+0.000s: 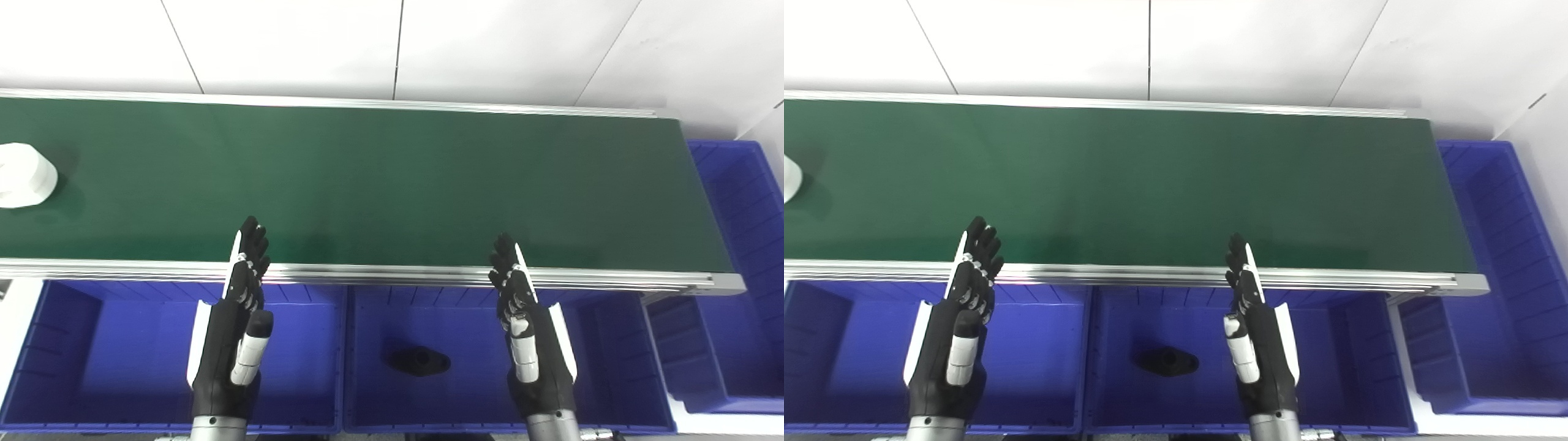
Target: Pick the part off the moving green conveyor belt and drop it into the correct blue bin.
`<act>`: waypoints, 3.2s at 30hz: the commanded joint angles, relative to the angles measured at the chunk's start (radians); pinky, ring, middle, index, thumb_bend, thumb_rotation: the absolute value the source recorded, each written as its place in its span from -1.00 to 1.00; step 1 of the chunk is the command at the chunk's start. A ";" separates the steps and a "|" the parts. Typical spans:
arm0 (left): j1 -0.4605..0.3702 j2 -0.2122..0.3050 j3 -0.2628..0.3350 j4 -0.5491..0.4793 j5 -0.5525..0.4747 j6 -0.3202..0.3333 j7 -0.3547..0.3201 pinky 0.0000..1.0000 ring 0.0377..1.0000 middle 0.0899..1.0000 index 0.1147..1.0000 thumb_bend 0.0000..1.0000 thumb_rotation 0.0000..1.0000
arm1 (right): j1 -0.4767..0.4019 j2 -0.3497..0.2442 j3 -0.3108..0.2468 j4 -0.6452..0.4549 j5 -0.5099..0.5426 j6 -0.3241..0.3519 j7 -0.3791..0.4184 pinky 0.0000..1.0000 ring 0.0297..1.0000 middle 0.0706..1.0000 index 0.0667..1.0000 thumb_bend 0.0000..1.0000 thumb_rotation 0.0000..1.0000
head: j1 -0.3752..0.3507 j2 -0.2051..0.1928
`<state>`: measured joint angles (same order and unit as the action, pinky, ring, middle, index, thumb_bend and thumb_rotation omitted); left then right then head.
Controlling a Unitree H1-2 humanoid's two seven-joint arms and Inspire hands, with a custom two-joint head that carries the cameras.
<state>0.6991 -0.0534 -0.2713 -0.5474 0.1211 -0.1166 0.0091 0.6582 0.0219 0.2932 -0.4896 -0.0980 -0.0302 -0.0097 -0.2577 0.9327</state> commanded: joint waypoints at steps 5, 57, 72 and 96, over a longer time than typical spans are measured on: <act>0.026 0.013 -0.004 -0.002 0.007 -0.016 -0.005 1.00 1.00 1.00 1.00 0.48 0.84 | 0.043 -0.004 0.021 -0.037 -0.018 0.037 0.011 1.00 1.00 1.00 1.00 0.98 0.99 | 0.003 -0.004; 0.005 0.013 0.000 0.033 0.031 -0.060 0.002 1.00 1.00 1.00 1.00 0.49 0.89 | 0.014 -0.003 0.002 0.015 -0.008 -0.010 0.003 1.00 1.00 1.00 1.00 0.92 0.98 | 0.007 -0.009; 0.000 0.008 0.009 0.045 0.059 -0.077 0.008 1.00 1.00 1.00 1.00 0.49 0.91 | 0.014 -0.003 -0.001 0.024 -0.006 -0.018 0.002 1.00 1.00 1.00 1.00 0.92 0.98 | 0.012 -0.017; 0.004 -0.036 -0.034 0.224 0.132 -0.258 0.058 0.84 0.92 1.00 1.00 0.45 0.75 | 0.008 -0.087 -0.053 0.174 0.058 -0.163 0.023 1.00 1.00 1.00 1.00 0.99 1.00 | 0.247 -0.223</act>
<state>0.7052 -0.0799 -0.2961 -0.3126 0.2507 -0.3273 0.0539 0.6675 -0.0660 0.2416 -0.2974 -0.0481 -0.1274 -0.0037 -0.0107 0.7087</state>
